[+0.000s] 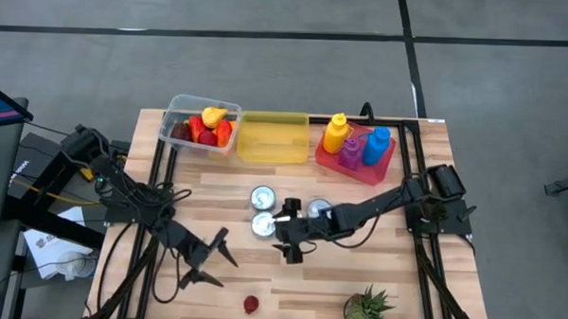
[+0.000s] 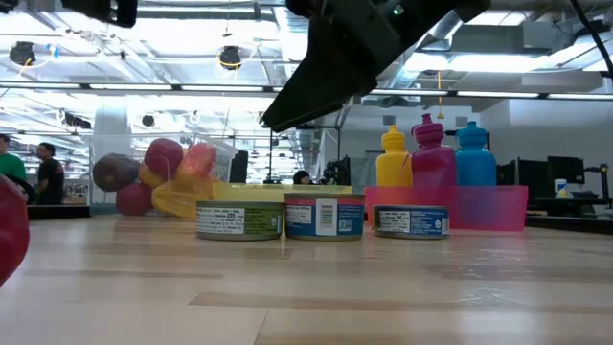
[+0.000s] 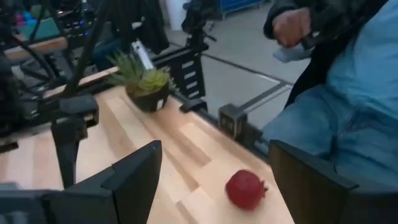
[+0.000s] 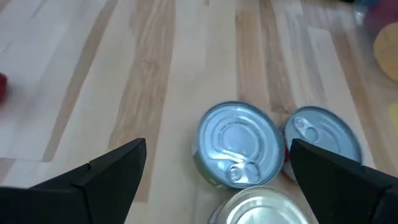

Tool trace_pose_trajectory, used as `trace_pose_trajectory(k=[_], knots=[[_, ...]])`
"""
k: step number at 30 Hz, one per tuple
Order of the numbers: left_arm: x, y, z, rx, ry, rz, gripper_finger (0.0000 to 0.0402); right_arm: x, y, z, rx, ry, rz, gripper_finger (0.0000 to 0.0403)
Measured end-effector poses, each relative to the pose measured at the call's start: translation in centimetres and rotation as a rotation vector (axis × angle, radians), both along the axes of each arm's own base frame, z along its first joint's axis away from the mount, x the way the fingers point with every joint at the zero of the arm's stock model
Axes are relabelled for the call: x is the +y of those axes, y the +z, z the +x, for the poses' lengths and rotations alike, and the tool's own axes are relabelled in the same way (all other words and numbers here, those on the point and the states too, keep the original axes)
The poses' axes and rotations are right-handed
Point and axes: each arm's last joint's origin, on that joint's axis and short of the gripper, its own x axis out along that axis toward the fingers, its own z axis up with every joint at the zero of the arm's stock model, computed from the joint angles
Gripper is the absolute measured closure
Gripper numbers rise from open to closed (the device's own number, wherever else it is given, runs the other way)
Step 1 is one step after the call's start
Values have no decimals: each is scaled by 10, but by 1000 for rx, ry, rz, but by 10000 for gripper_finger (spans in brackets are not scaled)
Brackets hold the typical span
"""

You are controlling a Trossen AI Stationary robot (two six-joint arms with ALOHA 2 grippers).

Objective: Pick & Place Food Item
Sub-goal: Put the red pomegranate into the transparent bin

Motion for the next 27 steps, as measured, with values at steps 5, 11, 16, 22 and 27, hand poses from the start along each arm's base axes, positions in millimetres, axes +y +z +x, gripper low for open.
trace_pose_trajectory(k=[5,11,16,22,27], knots=[[1,-7,-1,103,31,10,116,7,0,-3,4,1,-1,21],[2,-23,-2,248,45,23,82,11,-2,-6,19,-26,-7,21],[-13,-26,7,275,30,34,39,10,-4,-8,45,-47,4,21],[-40,-39,28,344,-19,81,6,12,-6,-10,61,-60,17,21],[-53,-50,44,369,-9,114,8,15,-6,-11,61,-67,12,21]])
